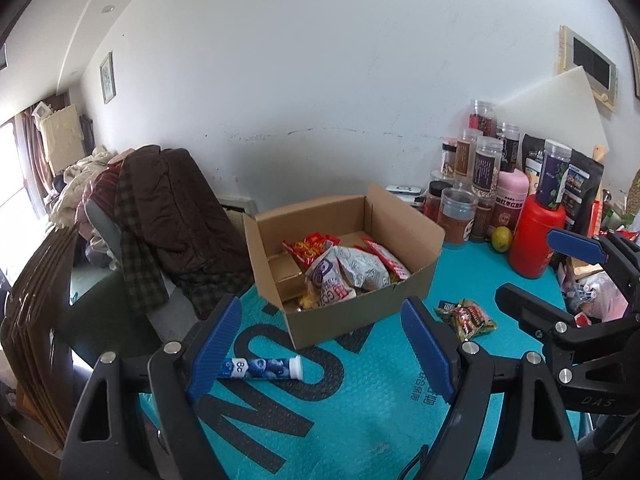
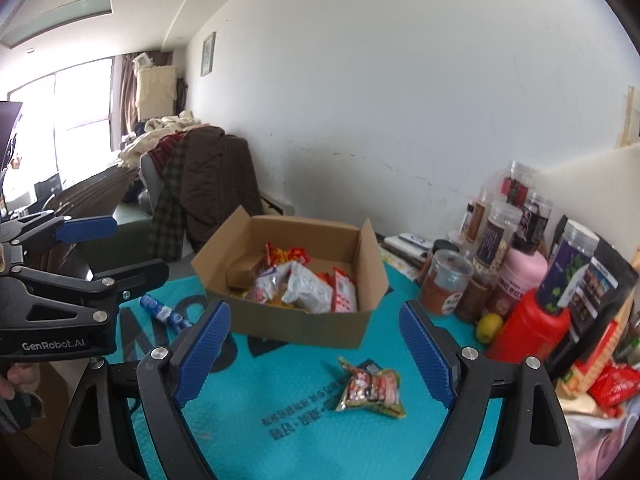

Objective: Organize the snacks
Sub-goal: 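Move both tools toward the green-brown bag and blue tube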

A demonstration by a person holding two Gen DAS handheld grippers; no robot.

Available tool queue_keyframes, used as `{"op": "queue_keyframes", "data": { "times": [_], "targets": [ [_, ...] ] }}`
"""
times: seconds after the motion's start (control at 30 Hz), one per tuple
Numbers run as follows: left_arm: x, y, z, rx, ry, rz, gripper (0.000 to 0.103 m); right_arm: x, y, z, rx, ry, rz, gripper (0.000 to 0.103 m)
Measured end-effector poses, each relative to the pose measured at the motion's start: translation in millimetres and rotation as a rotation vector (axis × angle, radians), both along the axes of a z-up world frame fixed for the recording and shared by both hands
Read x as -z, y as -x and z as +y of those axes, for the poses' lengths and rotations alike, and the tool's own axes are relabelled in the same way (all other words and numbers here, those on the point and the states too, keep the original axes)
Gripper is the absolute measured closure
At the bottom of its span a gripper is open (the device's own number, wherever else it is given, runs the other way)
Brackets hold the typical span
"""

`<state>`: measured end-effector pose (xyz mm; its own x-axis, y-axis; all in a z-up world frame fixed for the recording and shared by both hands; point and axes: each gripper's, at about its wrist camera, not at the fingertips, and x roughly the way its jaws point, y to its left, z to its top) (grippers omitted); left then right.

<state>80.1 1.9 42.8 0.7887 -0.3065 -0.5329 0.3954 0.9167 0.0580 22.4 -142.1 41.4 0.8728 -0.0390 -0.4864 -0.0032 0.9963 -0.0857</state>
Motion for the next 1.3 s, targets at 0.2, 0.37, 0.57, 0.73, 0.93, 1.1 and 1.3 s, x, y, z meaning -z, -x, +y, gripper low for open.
{"op": "queue_keyframes", "data": {
  "times": [0.2, 0.37, 0.57, 0.73, 0.93, 1.1, 1.3],
  "targets": [
    [21, -6, -1, -0.009, 0.003, 0.047, 0.021, 24, -8, -8, 0.01, -0.034, 0.055, 0.016],
    [40, -15, -6, -0.013, 0.002, 0.094, 0.021, 46, -18, -17, 0.036, -0.043, 0.106, 0.016],
    [61, -29, -21, 0.009, -0.016, 0.15, 0.021, 68, -33, -33, 0.061, -0.071, 0.161, 0.016],
    [77, -40, -36, 0.025, -0.013, 0.194, 0.021, 88, -47, -51, 0.095, -0.091, 0.214, 0.016],
    [93, -56, -56, 0.046, -0.014, 0.247, 0.021, 114, -62, -74, 0.144, -0.117, 0.275, 0.016],
    [103, -65, -69, 0.067, -0.022, 0.271, 0.021, 131, -74, -88, 0.158, -0.157, 0.323, 0.012],
    [110, -70, -75, 0.074, -0.034, 0.286, 0.021, 154, -91, -99, 0.179, -0.194, 0.397, 0.012]
  ]
}}
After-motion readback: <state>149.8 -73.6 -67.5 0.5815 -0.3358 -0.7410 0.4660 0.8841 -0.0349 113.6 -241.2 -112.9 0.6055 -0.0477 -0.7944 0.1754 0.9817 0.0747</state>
